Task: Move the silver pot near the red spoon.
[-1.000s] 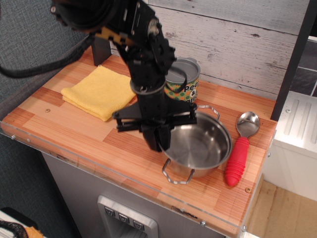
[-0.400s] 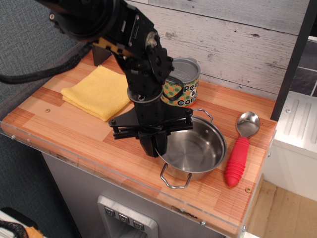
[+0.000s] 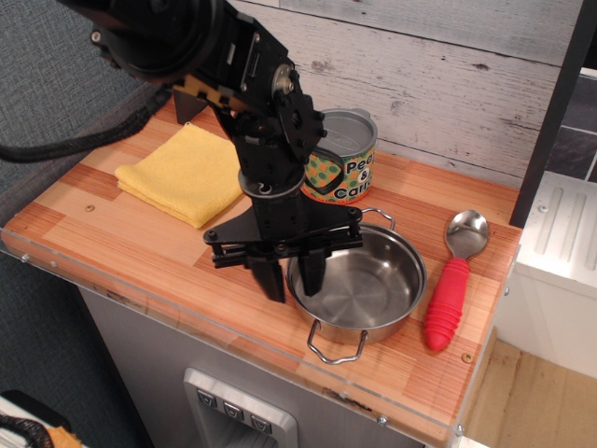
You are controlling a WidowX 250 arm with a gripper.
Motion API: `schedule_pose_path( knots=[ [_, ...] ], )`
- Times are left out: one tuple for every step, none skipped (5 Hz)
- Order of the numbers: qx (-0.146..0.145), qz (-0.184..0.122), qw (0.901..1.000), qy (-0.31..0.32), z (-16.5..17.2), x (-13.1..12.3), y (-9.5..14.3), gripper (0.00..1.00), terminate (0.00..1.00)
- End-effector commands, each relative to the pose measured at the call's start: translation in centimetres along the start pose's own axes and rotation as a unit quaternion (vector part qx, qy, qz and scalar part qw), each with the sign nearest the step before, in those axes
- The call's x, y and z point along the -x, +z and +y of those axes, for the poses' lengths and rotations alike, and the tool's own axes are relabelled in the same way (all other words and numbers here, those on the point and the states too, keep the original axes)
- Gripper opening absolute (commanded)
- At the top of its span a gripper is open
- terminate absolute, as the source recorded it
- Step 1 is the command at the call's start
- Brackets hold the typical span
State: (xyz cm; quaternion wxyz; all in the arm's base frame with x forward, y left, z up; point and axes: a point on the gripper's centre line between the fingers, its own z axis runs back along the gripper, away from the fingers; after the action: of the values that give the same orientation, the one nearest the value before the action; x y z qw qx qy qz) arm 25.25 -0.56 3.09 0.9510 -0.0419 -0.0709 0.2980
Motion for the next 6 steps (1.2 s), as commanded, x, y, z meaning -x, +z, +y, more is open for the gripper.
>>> schedule_pose_path(
  knots=[
    [-0.004,-0.023,0.9995,-0.02,0.8,0.2,2.7,1.0,0.0],
    [-0.019,-0.05,0.9978,-0.039,0.9,-0.7,5.4,1.0,0.0],
    [-0.019,-0.054,0.9952,-0.079,1.2,-1.8,7.1,1.0,0.0],
    [-0.047,-0.062,0.9901,-0.117,0.1,-2.7,7.9,1.0,0.0],
    [-0.053,-0.064,0.9811,-0.175,-2.5,-3.9,8.4,1.0,0.0],
    [-0.036,-0.059,0.9761,-0.206,-5.0,-4.4,9.2,1.0,0.0]
  ],
)
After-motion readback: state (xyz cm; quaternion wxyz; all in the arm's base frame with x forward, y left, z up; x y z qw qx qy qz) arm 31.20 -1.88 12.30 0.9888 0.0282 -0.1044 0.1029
